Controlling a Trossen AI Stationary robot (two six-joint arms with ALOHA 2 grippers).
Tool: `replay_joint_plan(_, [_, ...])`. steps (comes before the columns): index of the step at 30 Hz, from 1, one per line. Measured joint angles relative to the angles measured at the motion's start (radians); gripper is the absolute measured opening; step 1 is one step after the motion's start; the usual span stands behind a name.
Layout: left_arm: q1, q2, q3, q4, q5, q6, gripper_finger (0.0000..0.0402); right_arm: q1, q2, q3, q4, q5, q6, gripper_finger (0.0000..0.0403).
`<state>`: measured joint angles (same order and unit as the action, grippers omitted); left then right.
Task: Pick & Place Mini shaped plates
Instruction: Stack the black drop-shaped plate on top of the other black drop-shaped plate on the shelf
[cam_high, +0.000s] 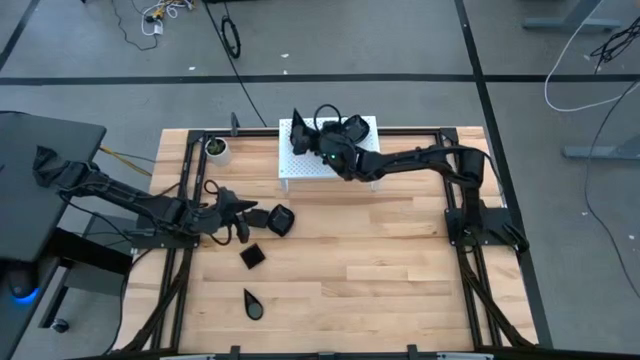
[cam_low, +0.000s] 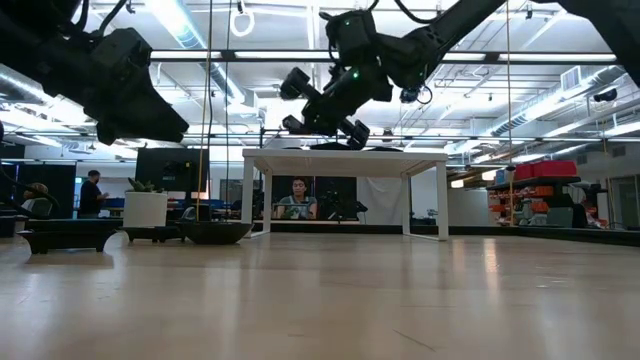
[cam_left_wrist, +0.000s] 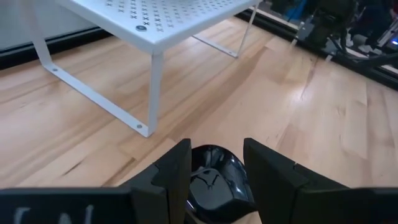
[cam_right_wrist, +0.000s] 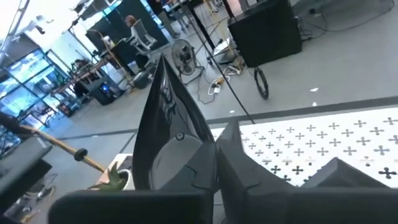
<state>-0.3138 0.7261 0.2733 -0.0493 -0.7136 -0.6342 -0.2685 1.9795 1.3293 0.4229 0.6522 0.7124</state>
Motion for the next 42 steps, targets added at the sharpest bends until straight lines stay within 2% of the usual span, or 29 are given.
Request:
replay_joint_plan(8, [0.0, 0.0, 0.0, 0.002, -0.041, 0.002, 0.0154, -0.013, 0.012, 0.0, 0.006, -0.015, 0.041, 0.0021])
replay_joint_plan(13, [0.0, 0.0, 0.0, 0.002, -0.043, -0.001, 0.0154, -0.026, 0.012, 0.0, 0.004, -0.076, 0.069, 0.0022])
replay_joint_plan(16, [0.0, 0.0, 0.0, 0.002, -0.042, -0.002, 0.0154, -0.027, 0.012, 0.0, 0.007, -0.078, 0.054, 0.0028])
replay_joint_plan(20, [0.0, 0.0, 0.0, 0.002, -0.042, -0.008, 0.0154, -0.025, 0.012, 0.0, 0.014, -0.078, 0.028, 0.0059])
replay_joint_plan(24, [0.0, 0.0, 0.0, 0.002, -0.034, -0.008, 0.0154, -0.025, 0.011, 0.0, 0.015, -0.077, -0.002, 0.0112])
replay_joint_plan(29, [0.0, 0.0, 0.0, 0.002, -0.034, -0.009, 0.0154, -0.002, -0.027, 0.0, 0.057, -0.077, -0.209, 0.0173])
replay_joint_plan(34, [0.0, 0.0, 0.0, 0.002, -0.034, -0.008, 0.0154, 0.058, -0.117, 0.001, 0.026, -0.131, -0.509, 0.0195])
replay_joint_plan(36, [0.007, 0.0, 0.0, 0.018, -0.048, -0.009, 0.0154, 0.082, -0.155, 0.001, -0.041, -0.178, -0.583, 0.0195])
replay_joint_plan(38, [0.041, 0.0, 0.001, 0.077, -0.066, 0.017, 0.0153, 0.112, -0.201, 0.001, -0.134, -0.175, -0.625, 0.0191])
replay_joint_plan(42, [0.183, 0.0, 0.041, 0.209, -0.007, 0.24, 0.0131, 0.195, -0.318, 0.0, -0.415, -0.023, -0.677, 0.0172])
